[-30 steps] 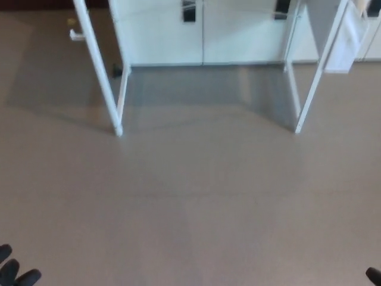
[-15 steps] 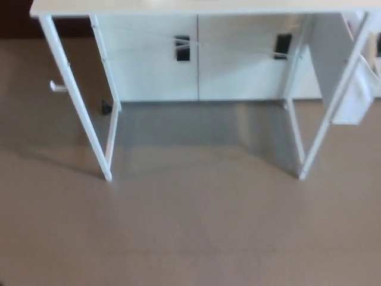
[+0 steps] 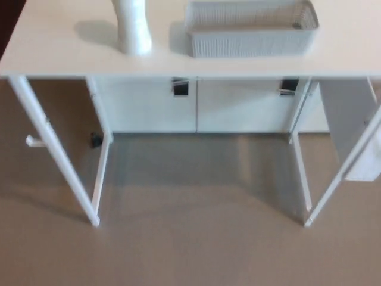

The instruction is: The robot walk up to a desk on which a bottle is kept on the left hand side and a container is kept on the right hand side. The robot uses its left hand to pick up the bottle and places it in the container.

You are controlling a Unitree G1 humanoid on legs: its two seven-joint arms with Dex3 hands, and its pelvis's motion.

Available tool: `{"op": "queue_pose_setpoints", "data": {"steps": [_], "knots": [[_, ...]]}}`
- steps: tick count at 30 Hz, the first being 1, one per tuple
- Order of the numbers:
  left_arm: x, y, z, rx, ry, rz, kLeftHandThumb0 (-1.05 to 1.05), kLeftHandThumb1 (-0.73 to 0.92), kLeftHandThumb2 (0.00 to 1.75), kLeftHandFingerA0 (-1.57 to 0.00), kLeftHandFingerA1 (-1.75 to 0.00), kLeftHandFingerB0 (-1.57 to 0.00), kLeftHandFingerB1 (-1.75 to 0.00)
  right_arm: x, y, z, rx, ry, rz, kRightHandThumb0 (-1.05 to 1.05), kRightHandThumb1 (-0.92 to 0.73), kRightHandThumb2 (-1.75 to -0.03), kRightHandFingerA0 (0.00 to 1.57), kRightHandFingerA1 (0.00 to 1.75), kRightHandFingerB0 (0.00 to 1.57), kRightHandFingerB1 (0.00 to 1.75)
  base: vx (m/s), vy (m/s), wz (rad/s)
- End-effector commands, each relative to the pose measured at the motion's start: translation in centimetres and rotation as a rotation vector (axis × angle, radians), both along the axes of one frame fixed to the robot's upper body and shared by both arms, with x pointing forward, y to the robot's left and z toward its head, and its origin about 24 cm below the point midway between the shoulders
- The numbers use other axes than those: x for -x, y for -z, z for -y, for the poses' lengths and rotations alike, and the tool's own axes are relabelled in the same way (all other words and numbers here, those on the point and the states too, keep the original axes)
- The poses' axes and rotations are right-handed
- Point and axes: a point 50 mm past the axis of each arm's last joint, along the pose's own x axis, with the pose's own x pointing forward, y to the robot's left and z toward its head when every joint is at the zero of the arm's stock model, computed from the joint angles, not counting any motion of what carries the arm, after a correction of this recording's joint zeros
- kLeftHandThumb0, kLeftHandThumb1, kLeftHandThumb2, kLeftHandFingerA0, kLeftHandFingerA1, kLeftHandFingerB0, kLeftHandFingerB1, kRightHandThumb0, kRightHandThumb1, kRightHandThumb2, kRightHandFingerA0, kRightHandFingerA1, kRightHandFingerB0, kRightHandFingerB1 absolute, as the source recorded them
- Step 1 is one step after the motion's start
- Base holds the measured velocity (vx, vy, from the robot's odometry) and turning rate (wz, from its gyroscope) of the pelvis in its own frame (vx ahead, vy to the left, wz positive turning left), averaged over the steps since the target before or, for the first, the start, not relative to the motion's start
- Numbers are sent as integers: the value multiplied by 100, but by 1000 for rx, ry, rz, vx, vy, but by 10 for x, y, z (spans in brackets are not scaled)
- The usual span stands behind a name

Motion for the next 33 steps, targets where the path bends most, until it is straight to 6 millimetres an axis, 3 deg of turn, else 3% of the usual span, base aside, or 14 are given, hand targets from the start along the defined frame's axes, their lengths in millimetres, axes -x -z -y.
{"op": "queue_pose_setpoints", "data": {"steps": [1, 4, 5, 6, 11, 12, 14, 17, 20, 24, 25, 28, 30, 33], "knots": [[0, -7, -11, -64, 39, 4, -34, 67, 59, -59, -51, -27, -50, 8, 0, 2, 7, 28, 12, -44, -40, -52, 46, 45, 53, 39, 373, 182, -22], [1, -6, -11, -70, 63, -14, -33, 68, 60, -58, -52, -19, -46, 16, 3, 3, 13, 29, 1, -46, -41, -53, 49, 46, 55, 40, 360, 162, -2], [2, -6, -11, -67, 63, -16, -38, 53, 80, -53, -60, -15, -51, 19, 3, 3, 13, 35, -4, -44, -41, -53, 48, 45, 54, 40, 200, 127, 8], [2, -6, -11, -63, 66, -18, -37, 69, 60, -58, -52, -16, -47, 20, 4, 3, 12, 43, -10, -46, -40, -53, 50, 45, 60, 41, 216, 107, 13], [4, -6, -13, -57, 76, -25, -39, 66, 60, -62, -54, -19, -52, 26, 5, 3, 3, 61, -22, -51, -32, -69, 45, 53, 54, 51, 154, 26, 7], [4, -6, -13, -56, 72, -27, -38, 68, 60, -62, -54, -19, -52, 28, 6, 3, 6, 60, -29, -45, -40, -53, 49, 44, 58, 40, 132, -8, -1], [6, -6, -13, -60, 79, -37, -35, 72, 61, -59, -53, -16, -49, 32, 6, 3, 11, 60, -36, -44, -40, -53, 48, 45, 56, 40, 154, -81, 8], [8, -6, -13, -75, 91, -62, -32, 69, 60, -55, -52, -17, -48, 39, 5, 4, 3, 58, -30, -45, -42, -52, 46, 45, 50, 38, 179, -72, 21], [9, -6, -14, -84, 108, -74, -32, 64, 59, -65, -54, -19, -48, 40, 5, 4, 7, 69, -30, -45, -40, -52, 48, 47, 51, 39, 107, -12, -8], [14, -9, -20, -85, 104, -96, -27, 51, 58, -63, -53, -19, -45, 42, 5, 2, 1, 58, -23, -30, -35, -51, 49, 51, 54, 41, 0, 0, 0], [14, -9, -20, -90, 107, -101, -19, 53, 55, -66, -51, -20, -44, 43, 5, 1, 2, 52, -25, -32, -30, -63, 39, 53, 46, 48, 0, 0, 0], [15, -9, -20, -116, 134, -117, -14, 53, 55, -55, -50, -22, -45, 46, 4, -1, -4, 15, -28, -21, -37, -53, 29, 41, 44, 39, 47, 123, -12], [13, -9, -20, -121, 154, -116, -15, 53, 58, -34, -48, -15, -44, 45, 5, 0, -2, 5, -34, -24, -35, -55, 29, 42, 40, 39, 122, 261, -3], [12, -10, -20, -118, 168, -107, -11, 56, 56, -31, -46, -13, -42, 44, 5, 0, 0, -4, -36, -23, -34, -55, 29, 42, 40, 39, 118, 243, -6]]}}
